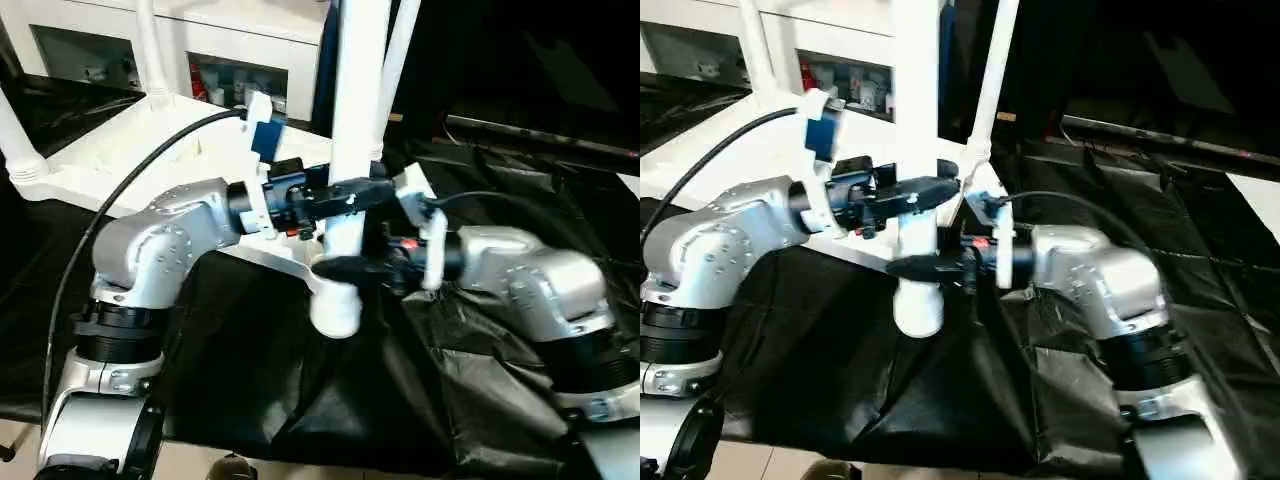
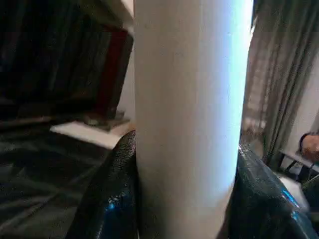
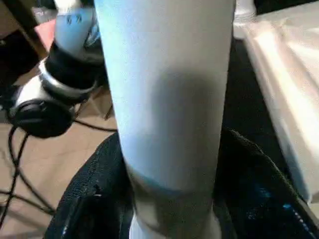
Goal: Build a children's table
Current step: Pick table leg
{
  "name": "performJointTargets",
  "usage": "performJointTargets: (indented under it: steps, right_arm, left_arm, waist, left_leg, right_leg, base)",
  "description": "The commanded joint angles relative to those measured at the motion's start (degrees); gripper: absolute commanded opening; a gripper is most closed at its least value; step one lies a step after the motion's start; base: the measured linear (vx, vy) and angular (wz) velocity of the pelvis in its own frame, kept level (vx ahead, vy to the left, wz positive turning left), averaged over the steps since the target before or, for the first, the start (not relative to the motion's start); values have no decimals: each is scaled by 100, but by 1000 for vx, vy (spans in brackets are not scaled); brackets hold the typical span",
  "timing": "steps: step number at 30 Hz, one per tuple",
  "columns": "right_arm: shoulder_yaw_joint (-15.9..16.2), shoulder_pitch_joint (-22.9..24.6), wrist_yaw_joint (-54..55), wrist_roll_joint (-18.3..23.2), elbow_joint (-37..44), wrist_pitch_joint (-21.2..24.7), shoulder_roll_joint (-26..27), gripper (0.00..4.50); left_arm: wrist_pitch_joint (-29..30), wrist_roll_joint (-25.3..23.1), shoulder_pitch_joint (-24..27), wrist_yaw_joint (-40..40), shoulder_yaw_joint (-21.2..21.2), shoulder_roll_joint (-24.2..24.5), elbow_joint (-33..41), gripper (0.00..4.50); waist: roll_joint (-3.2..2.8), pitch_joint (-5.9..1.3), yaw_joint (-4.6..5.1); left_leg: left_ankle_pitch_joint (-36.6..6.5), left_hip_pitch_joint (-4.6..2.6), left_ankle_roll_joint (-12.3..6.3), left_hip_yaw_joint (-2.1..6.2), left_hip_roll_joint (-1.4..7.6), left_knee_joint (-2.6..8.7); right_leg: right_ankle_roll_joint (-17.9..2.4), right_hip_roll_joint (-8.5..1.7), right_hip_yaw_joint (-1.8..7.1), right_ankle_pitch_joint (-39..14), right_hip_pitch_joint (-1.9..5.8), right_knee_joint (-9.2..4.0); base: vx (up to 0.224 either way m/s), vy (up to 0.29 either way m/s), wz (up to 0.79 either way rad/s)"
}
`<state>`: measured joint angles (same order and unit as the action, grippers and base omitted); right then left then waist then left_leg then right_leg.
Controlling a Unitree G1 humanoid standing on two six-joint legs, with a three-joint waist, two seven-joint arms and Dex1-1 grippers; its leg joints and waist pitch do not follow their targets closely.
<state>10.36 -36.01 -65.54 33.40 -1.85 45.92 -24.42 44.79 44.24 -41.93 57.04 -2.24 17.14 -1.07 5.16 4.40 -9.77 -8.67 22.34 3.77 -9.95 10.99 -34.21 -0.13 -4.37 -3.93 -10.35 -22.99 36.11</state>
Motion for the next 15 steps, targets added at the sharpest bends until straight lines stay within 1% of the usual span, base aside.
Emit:
performJointTargets:
  steps: [1,2,3,5,7,11,12,13,14,15]
  right_arm:
    - [91,26,1,-136,-57,89,-145,225]
    - [127,41,-10,-150,-47,91,-149,225]
    - [141,45,-7,-161,-50,87,-146,204]
    - [233,63,4,-223,-81,54,-134,200]
    - [217,48,65,-228,-110,56,-98,195]
    - [77,-41,311,-218,-217,54,58,192]
    - [1,-67,498,-256,-271,-17,164,191]
    - [-4,-69,511,-259,-275,-22,171,191]
    - [-26,-77,569,-270,-293,-41,201,191]
    - [-71,-102,767,-345,-343,-127,282,190]
  left_arm:
    - [18,252,-243,150,-93,-48,116,183]
    - [21,282,-246,150,-114,-60,118,183]
    - [26,305,-246,143,-129,-70,120,183]
    - [62,471,-258,65,-254,-157,120,183]
    - [76,513,-273,21,-305,-180,92,183]
    - [74,531,-292,-96,-379,-202,28,183]
    - [154,398,-395,-525,-438,-278,-215,183]
    - [167,396,-405,-556,-445,-285,-239,183]
    - [235,393,-451,-692,-478,-320,-344,218]
    - [133,96,-526,-1164,-527,-398,-549,239]
  waist:
    - [-120,-438,-2]
    - [-112,-441,-3]
    - [-110,-443,-5]
    - [-102,-443,-9]
    - [-102,-448,-9]
    - [-111,-462,-4]
    - [-106,-470,-4]
    - [-106,-470,-4]
    - [-112,-464,-11]
    - [-119,-469,-20]
  left_leg:
    - [-1915,-179,532,102,229,458]
    - [-1928,-185,535,103,232,455]
    - [-1909,-181,533,103,230,452]
    - [-1873,-184,534,102,234,453]
    - [-1841,-183,535,100,233,449]
    - [-1717,-168,529,100,229,448]
    - [-1704,-171,539,99,233,445]
    - [-1704,-171,539,99,233,445]
    - [-1737,-191,545,89,219,433]
    - [-1724,-186,565,96,230,441]
  right_leg:
    - [-805,-442,260,-1913,225,-485]
    - [-787,-445,261,-1967,215,-487]
    - [-774,-447,262,-1969,221,-487]
    - [-769,-447,262,-1980,214,-488]
    - [-778,-441,259,-1926,212,-479]
    - [-822,-431,257,-1711,223,-453]
    - [-843,-427,257,-1625,224,-436]
    - [-843,-427,257,-1625,224,-436]
    - [-856,-423,256,-1637,200,-451]
    - [-857,-426,258,-1594,206,-441]
  base:
    - [0,0,0]
    - [0,0,0]
    - [0,0,0]
    - [0,0,0]
    - [0,0,0]
    - [0,0,0]
    - [0,0,0]
    - [0,0,0]
    - [0,0,0]
    - [0,0,0]
